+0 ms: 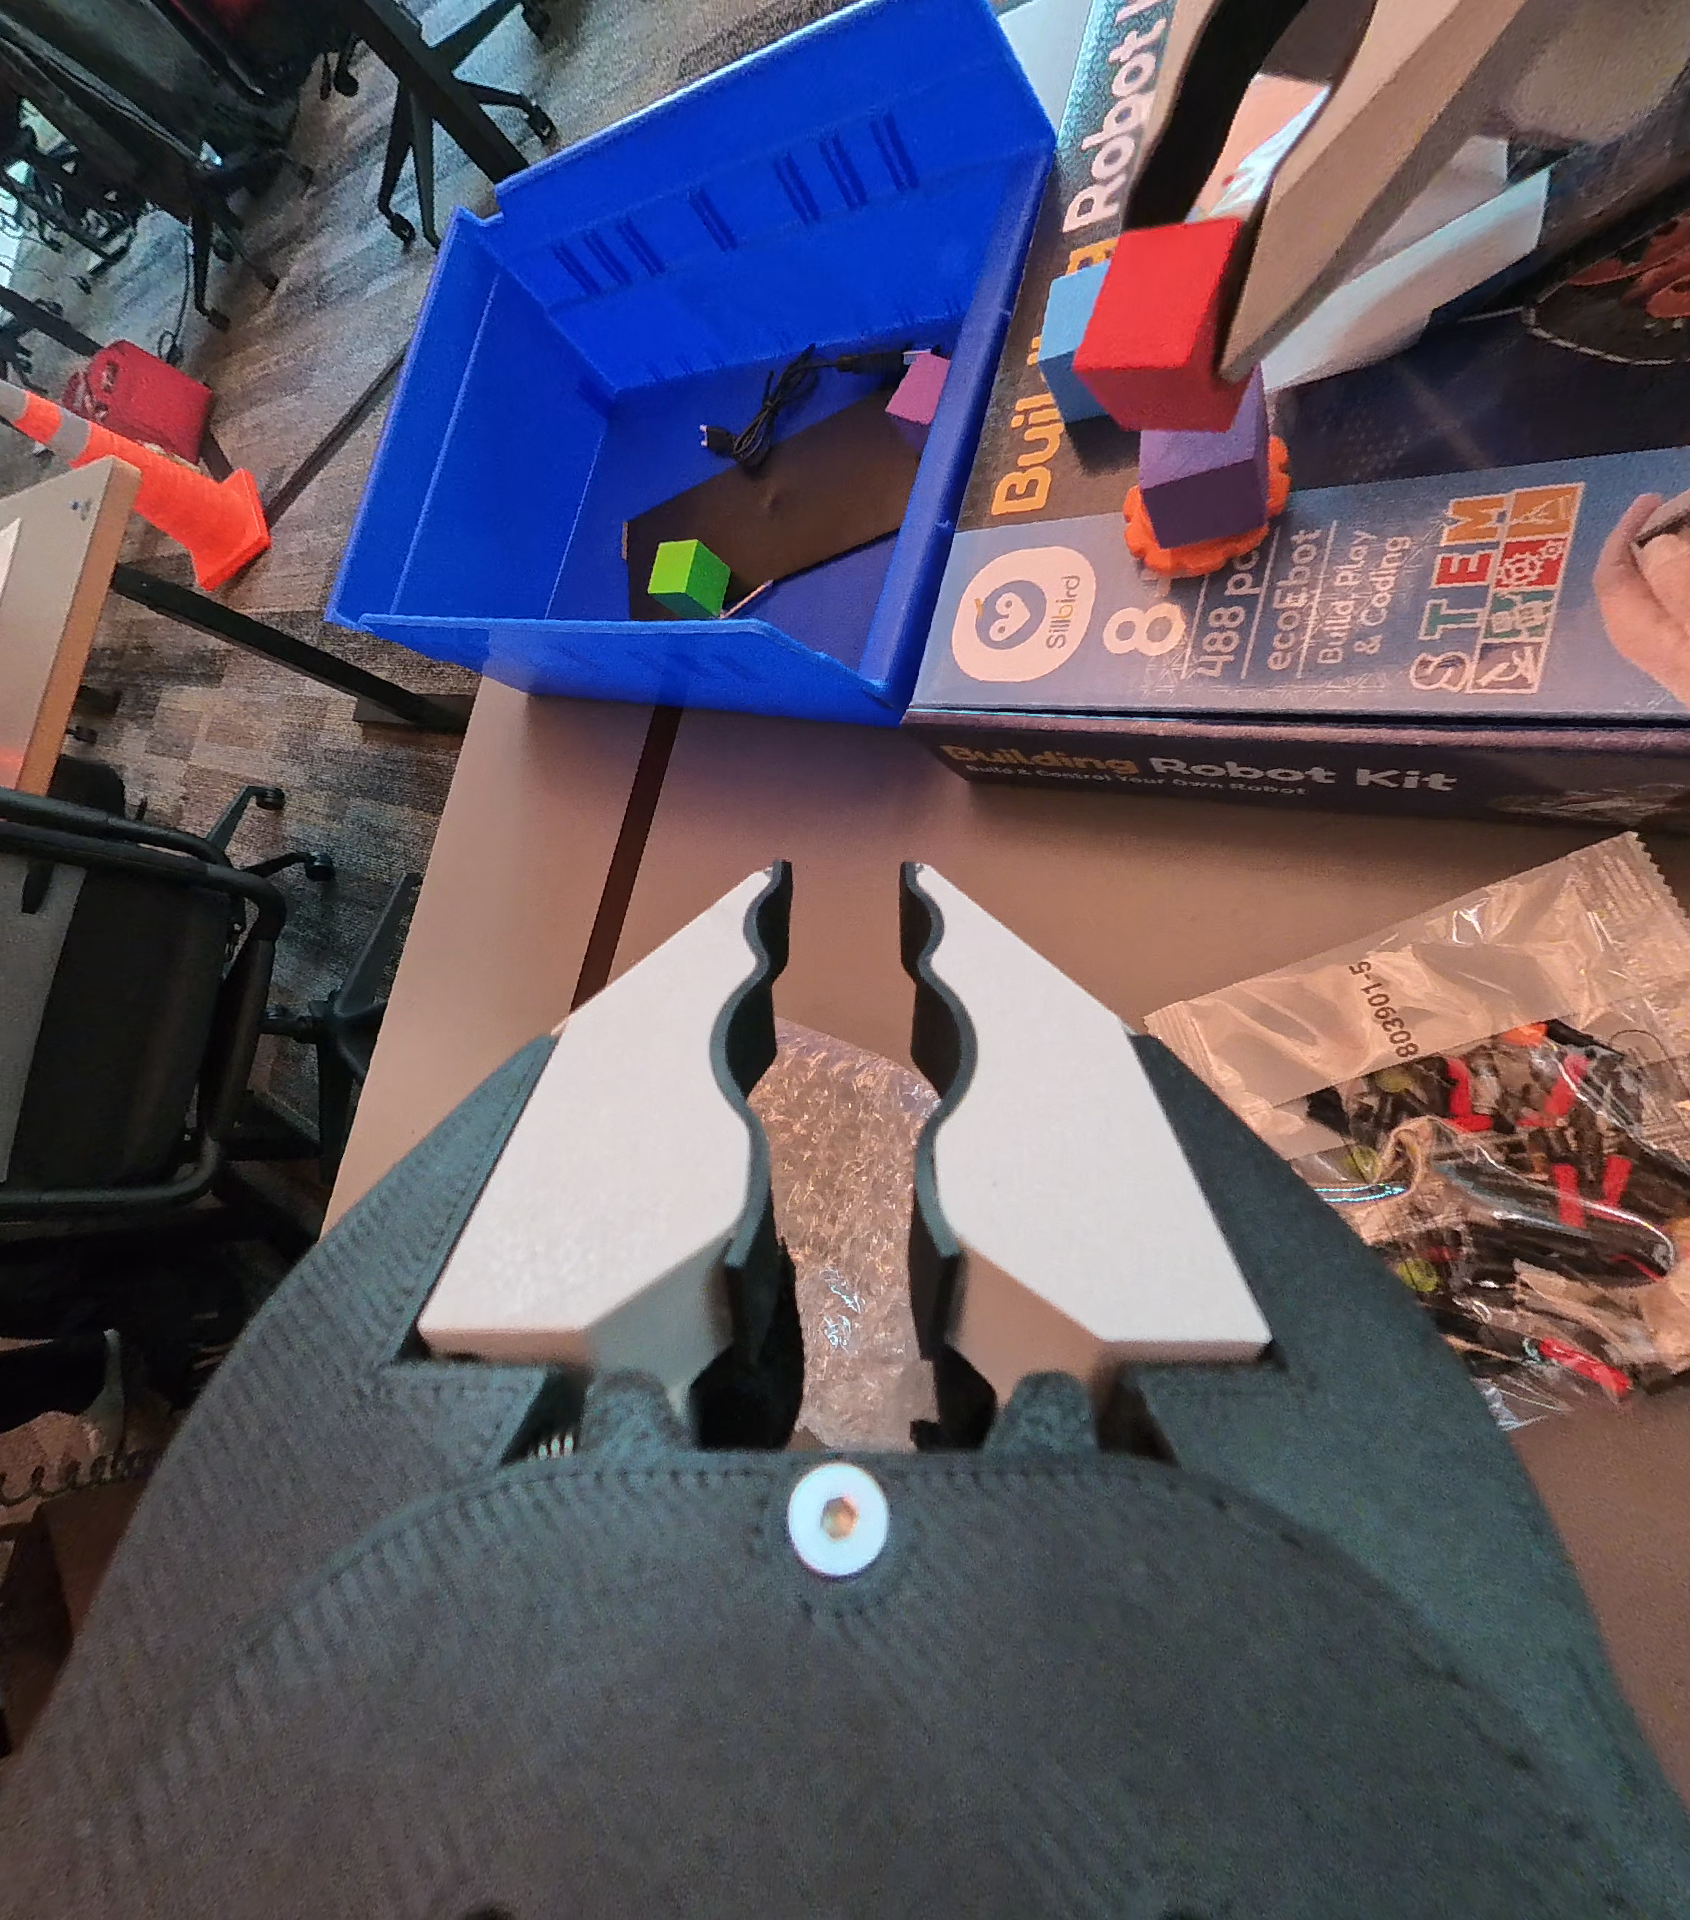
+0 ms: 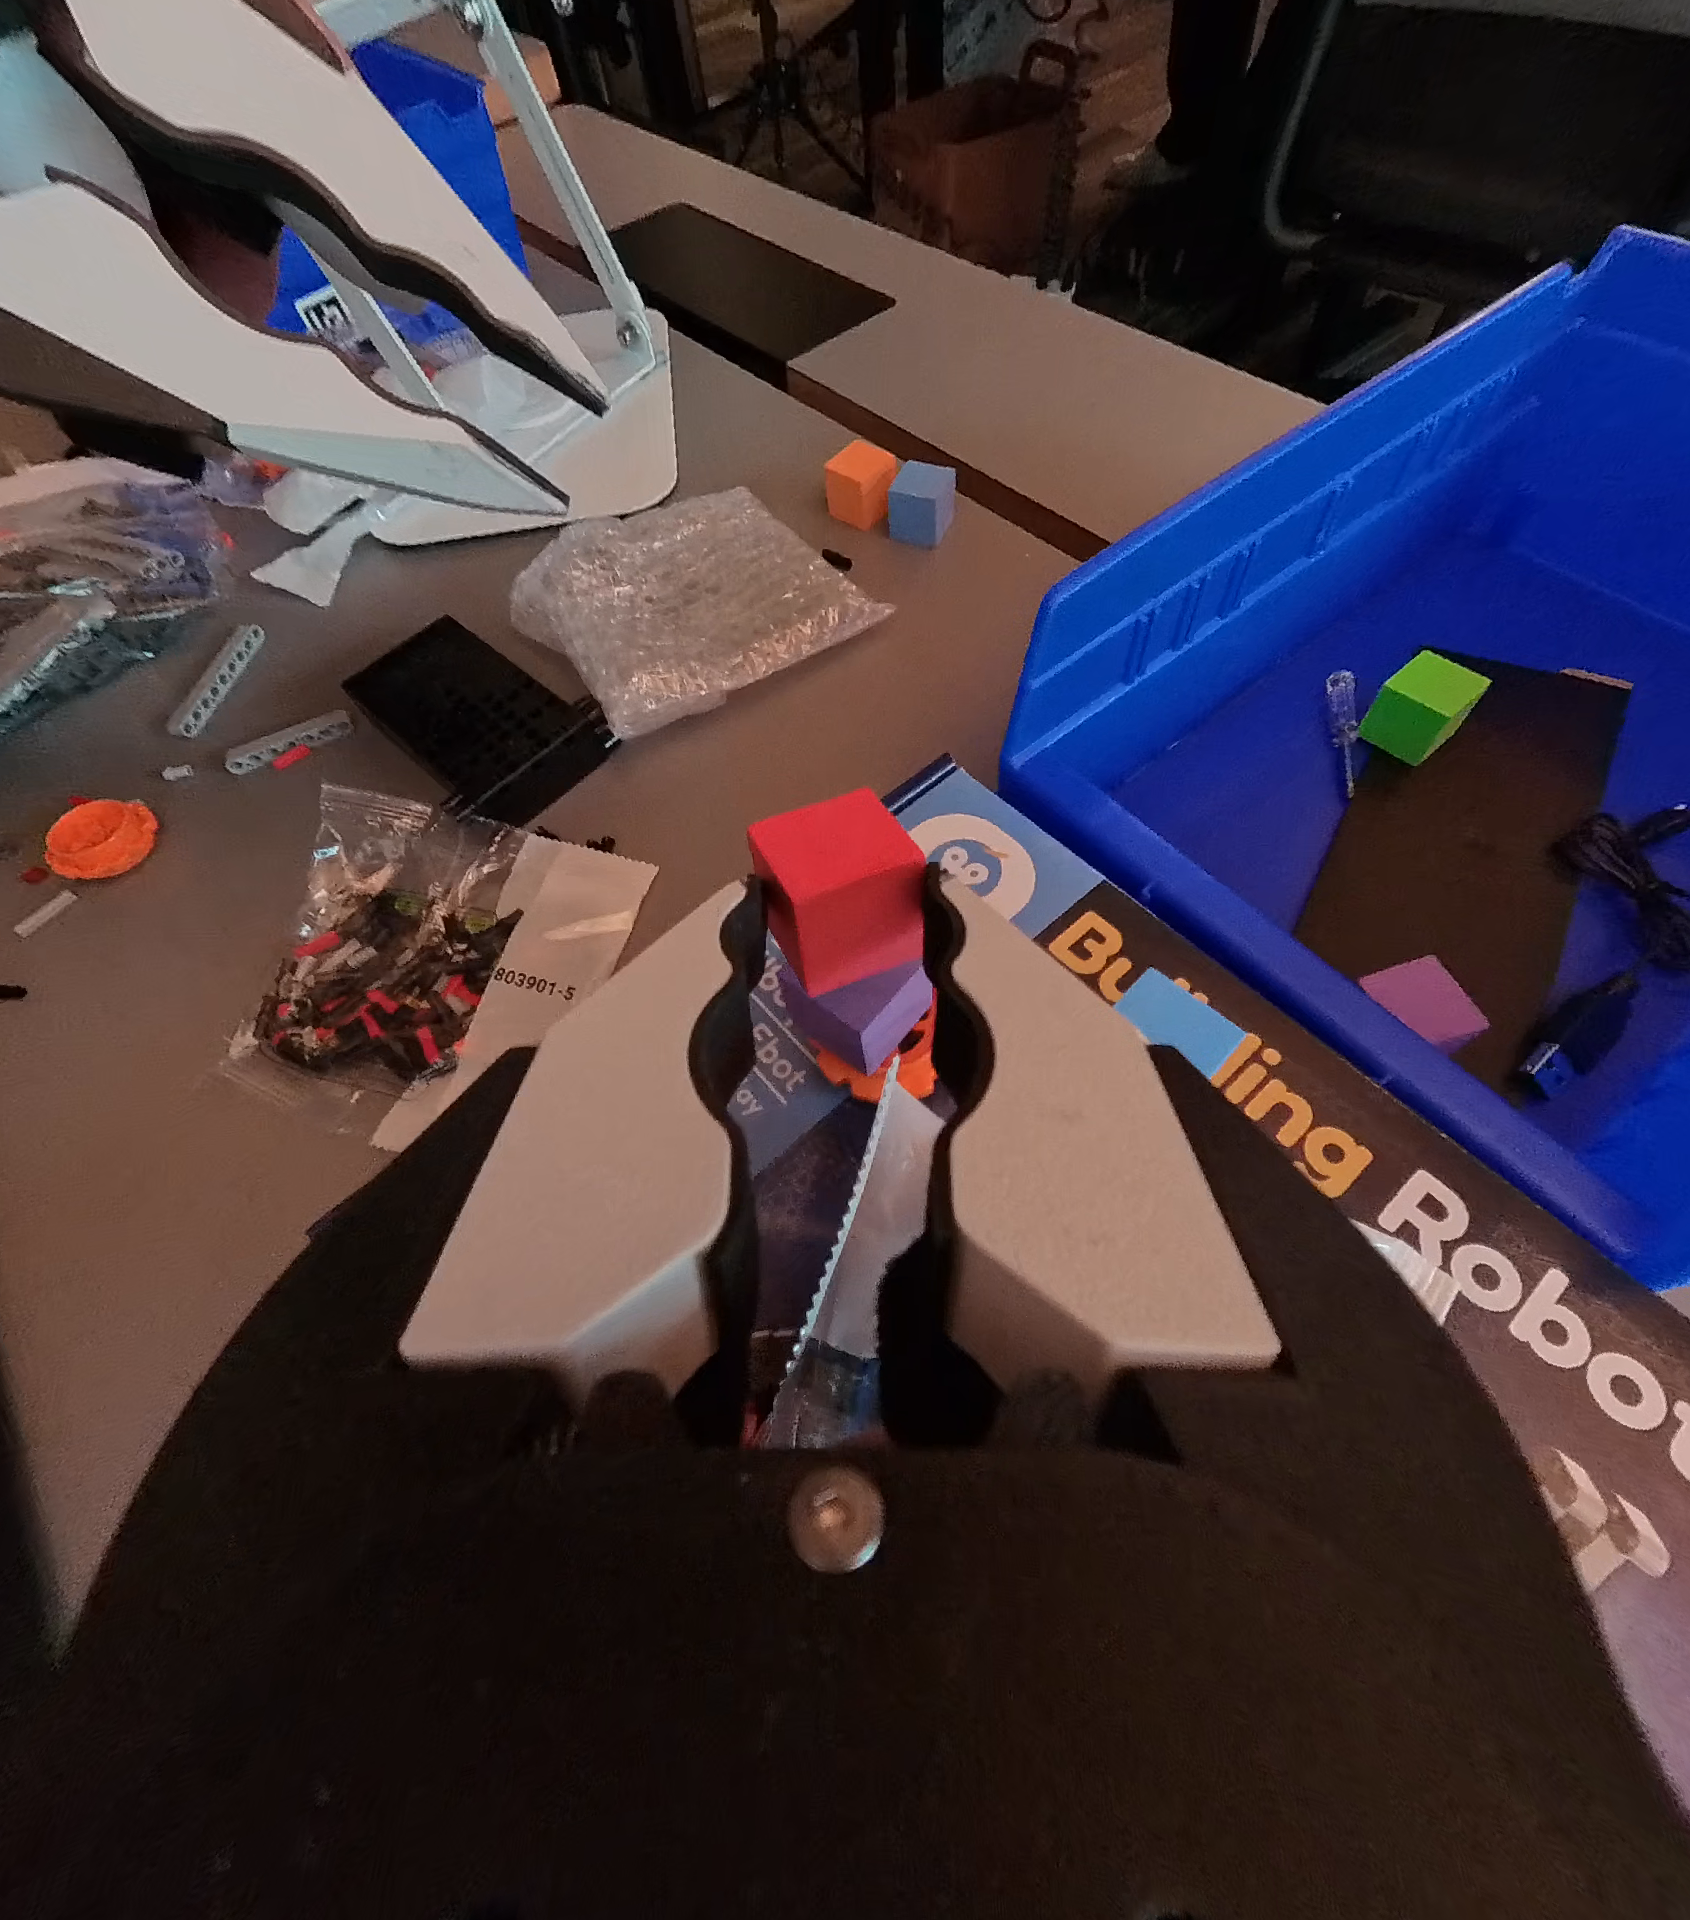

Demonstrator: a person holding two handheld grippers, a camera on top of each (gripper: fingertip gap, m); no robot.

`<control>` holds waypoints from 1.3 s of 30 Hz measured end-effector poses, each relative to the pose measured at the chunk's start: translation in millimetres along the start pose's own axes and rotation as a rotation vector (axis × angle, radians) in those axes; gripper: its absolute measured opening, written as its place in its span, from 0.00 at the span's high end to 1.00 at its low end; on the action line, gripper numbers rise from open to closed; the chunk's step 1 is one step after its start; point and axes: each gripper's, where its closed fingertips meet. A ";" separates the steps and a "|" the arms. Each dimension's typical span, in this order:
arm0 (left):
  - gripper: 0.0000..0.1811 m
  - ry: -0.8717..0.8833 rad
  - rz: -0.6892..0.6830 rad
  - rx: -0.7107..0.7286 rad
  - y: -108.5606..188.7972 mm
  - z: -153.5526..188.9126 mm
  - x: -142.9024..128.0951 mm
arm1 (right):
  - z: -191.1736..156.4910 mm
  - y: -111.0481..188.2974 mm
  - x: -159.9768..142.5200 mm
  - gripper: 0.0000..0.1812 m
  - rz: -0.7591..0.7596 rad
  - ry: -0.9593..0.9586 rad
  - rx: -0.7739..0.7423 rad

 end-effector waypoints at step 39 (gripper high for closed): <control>0.89 -0.008 -0.014 -0.005 -0.9 1.5 -2.8 | 5.8 5.5 -4.6 0.77 -0.134 0.046 0.143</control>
Point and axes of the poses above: each gripper's, where its closed fingertips meet, y back along the fingers, x out of its top, z = x × y across the jaws, and after that the axes turned 9 degrees about z, right-handed
